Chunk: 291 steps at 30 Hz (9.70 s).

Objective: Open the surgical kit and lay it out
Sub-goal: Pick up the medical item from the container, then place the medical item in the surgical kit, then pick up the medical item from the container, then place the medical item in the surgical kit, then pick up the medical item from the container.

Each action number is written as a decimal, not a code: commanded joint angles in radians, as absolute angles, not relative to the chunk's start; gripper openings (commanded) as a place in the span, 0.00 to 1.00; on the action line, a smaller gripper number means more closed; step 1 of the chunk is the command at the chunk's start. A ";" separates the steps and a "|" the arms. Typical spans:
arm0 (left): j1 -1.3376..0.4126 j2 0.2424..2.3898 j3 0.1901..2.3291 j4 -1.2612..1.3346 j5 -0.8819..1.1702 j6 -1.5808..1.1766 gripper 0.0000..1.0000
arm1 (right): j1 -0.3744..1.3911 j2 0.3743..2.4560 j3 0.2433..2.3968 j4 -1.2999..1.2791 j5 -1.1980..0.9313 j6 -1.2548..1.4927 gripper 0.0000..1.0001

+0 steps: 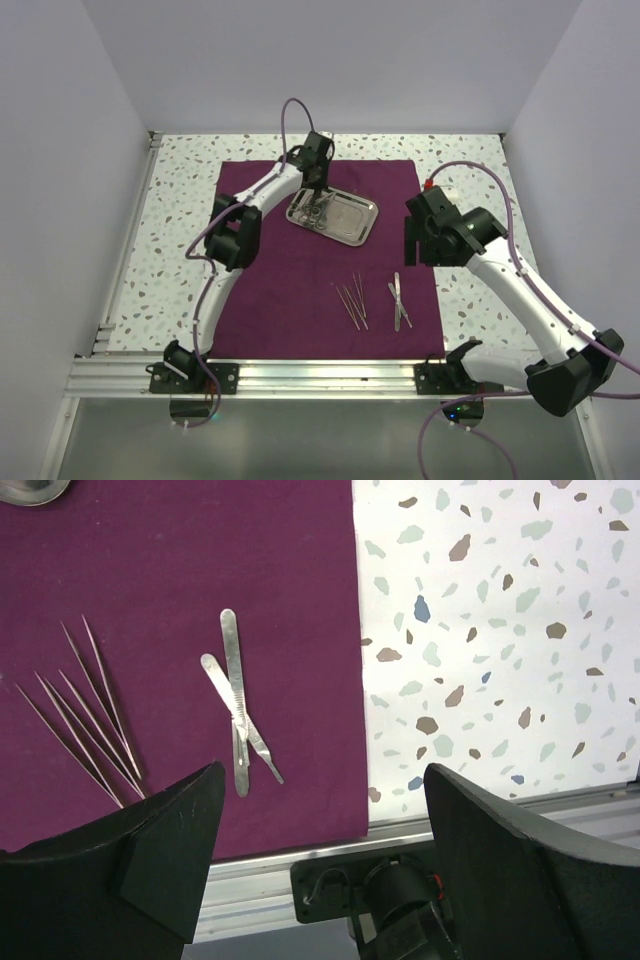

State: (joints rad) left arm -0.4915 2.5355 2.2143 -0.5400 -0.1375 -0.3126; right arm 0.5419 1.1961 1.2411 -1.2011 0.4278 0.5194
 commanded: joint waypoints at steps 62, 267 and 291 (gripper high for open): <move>-0.532 2.365 2.103 -0.515 -0.181 -0.163 0.53 | 0.534 1.049 1.124 -1.166 0.454 0.595 0.84; -0.571 2.528 2.306 -0.723 -0.120 -0.370 0.00 | 0.532 1.046 1.092 -1.086 0.361 0.437 0.85; -0.586 1.759 1.567 -0.640 -0.245 -0.443 0.00 | 0.531 1.008 1.080 -1.046 0.273 0.460 0.84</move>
State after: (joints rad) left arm -0.5598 1.9095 1.7481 -0.6712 -0.1867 -0.4114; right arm 0.5358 1.0199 1.0763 -1.0756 0.2989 0.4534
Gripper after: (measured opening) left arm 0.029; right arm 0.839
